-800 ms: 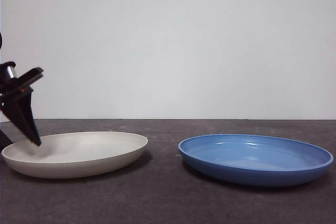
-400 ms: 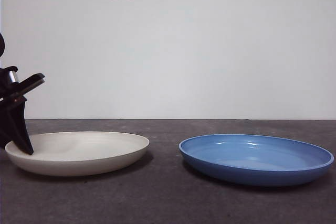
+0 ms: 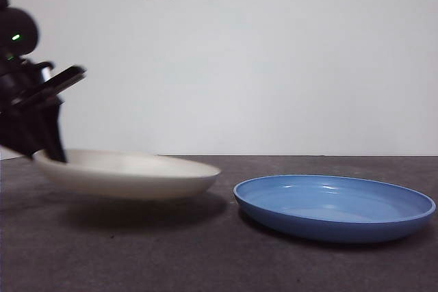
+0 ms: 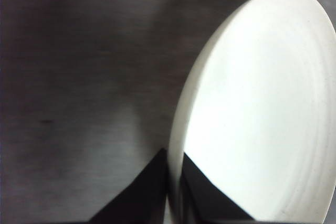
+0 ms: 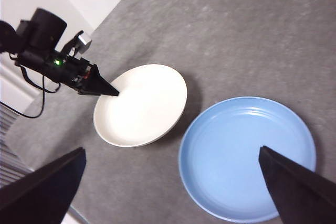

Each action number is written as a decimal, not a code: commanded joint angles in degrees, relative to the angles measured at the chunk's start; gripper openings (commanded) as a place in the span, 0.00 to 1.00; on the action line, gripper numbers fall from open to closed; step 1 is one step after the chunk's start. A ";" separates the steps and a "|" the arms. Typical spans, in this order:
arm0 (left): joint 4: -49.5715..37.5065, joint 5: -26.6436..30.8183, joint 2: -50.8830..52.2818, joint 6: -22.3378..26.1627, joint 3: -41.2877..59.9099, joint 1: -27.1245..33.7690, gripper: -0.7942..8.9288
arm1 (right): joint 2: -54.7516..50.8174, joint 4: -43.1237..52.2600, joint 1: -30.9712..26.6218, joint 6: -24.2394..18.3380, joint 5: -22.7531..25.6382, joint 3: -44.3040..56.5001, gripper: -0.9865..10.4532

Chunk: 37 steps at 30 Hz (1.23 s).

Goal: Pick up the white plate, put it on the blue plate, put it on desk

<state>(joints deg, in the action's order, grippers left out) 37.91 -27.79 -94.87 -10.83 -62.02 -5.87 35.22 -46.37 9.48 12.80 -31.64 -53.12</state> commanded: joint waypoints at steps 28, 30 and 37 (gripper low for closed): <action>-5.51 0.87 -16.92 -12.59 -25.79 -28.59 0.09 | -4.22 -19.54 0.15 -10.78 13.92 -11.50 0.60; -4.83 0.87 -18.03 -12.61 -26.69 -29.05 0.09 | -4.42 -19.93 0.15 -10.84 14.12 -11.50 0.60; -2.21 0.87 -20.52 -12.66 -26.80 -29.22 0.09 | -4.66 -19.93 0.15 -10.84 14.10 -11.50 0.60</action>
<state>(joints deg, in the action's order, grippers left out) 35.88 -26.83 -113.75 -23.49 -87.39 -34.65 30.57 -66.72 9.48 2.74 -17.74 -63.55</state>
